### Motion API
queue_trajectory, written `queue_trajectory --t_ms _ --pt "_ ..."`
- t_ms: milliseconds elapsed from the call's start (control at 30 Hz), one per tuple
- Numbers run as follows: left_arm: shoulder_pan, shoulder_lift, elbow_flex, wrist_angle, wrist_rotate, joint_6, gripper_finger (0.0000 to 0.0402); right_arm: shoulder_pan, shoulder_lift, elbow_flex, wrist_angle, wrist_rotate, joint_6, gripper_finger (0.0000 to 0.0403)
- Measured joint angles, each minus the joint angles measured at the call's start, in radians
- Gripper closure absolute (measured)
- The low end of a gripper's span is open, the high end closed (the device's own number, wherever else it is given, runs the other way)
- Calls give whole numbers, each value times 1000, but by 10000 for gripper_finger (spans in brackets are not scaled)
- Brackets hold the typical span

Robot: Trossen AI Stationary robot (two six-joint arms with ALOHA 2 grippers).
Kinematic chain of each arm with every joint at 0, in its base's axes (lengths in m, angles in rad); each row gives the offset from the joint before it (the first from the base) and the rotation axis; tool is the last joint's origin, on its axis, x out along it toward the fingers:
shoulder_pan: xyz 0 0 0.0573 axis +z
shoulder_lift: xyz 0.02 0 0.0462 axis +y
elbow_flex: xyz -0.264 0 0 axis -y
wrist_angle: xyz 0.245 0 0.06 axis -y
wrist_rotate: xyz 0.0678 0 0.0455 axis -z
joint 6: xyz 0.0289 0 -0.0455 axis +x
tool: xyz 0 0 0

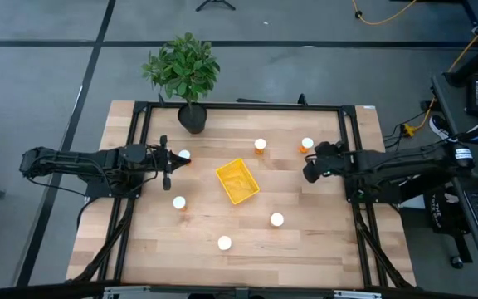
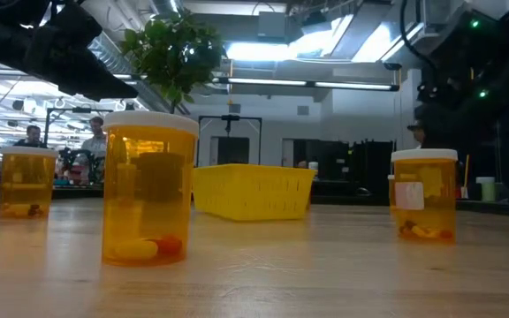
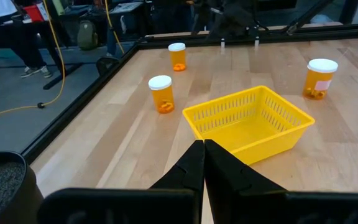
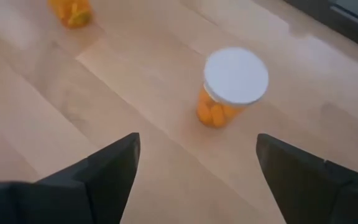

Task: Pick and place pill bottles into a basket
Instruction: Put the pill bottle into the bin

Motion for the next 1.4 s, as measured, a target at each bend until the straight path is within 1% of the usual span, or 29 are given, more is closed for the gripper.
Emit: queue_trajectory --t_ms 167,333,433,500,667,867,1133,1300,1400 --pt "0 0 0 0 0 0 397 0 65 -8 36 37 52 80" --pt "0 0 0 0 0 0 394 10 96 -122 256 97 53 80" --pt "0 0 0 0 0 0 395 8 95 -169 317 117 67 80" --pt "0 0 0 0 0 1 396 9 95 -178 365 128 43 80" --pt "0 0 0 0 0 17 396 6 94 -181 366 203 28 80" --pt "0 0 0 0 0 18 397 -25 104 -181 383 168 26 80" --pt "0 0 0 0 0 18 394 -120 185 -181 515 143 -72 80" --pt "0 0 0 0 0 18 394 -170 231 -181 603 91 -123 80" --pt "0 0 0 0 0 18 393 -200 253 -181 635 87 -147 80"
